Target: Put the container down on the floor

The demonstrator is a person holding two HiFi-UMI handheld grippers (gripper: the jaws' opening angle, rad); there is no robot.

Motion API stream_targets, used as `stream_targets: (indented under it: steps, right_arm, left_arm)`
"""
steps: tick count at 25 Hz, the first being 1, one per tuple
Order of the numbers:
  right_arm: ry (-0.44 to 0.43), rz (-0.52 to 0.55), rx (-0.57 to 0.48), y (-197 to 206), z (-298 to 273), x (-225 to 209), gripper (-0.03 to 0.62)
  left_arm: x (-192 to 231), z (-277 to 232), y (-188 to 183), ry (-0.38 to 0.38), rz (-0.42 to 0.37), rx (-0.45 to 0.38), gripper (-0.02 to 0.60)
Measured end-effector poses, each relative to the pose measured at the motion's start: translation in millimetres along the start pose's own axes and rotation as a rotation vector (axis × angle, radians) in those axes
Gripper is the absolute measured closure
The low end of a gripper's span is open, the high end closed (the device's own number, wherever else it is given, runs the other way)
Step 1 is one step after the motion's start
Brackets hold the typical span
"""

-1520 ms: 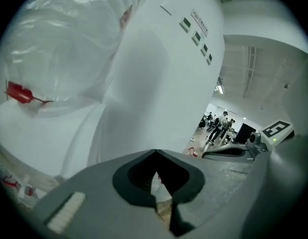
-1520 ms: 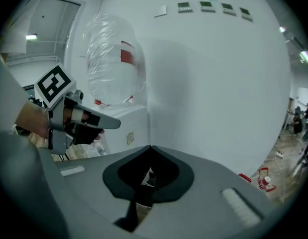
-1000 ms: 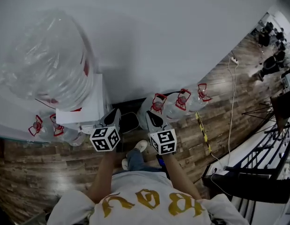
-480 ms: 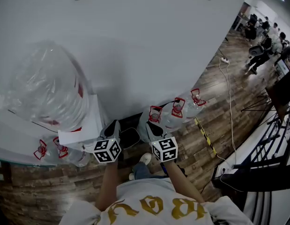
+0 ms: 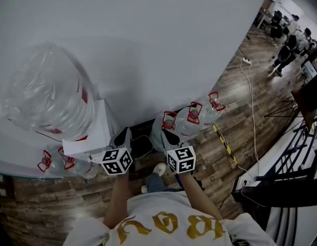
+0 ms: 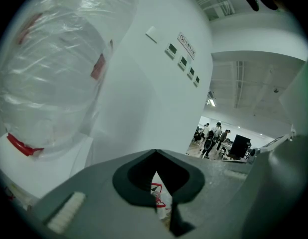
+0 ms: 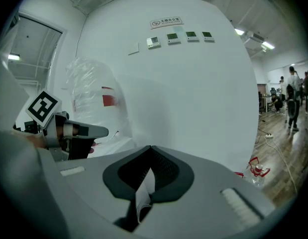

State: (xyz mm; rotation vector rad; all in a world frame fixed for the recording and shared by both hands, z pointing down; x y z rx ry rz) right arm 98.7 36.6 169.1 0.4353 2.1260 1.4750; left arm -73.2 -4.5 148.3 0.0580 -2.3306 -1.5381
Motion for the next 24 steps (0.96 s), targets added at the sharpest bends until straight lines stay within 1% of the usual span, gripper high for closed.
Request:
stream_targets:
  steps: [15, 24]
  right_arm:
    - [0.005, -0.017, -0.002, 6, 9, -3, 0.566]
    - [0.014, -0.021, -0.005, 5, 11, -8, 0.566]
  left_arm:
    - [0, 5, 1, -0.029, 0.010, -0.011, 0.581]
    - [13, 4, 1, -0.061, 0.020, -0.012, 0.581]
Point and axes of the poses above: the fingertips, and each gripper's own axes: z backward along the fingers, x to its left, y out of its underside, the point moved 3 cm from there along z, backward along the fingers, and after that the axes turned 15 degrees about -y, right-handed, at the moved point
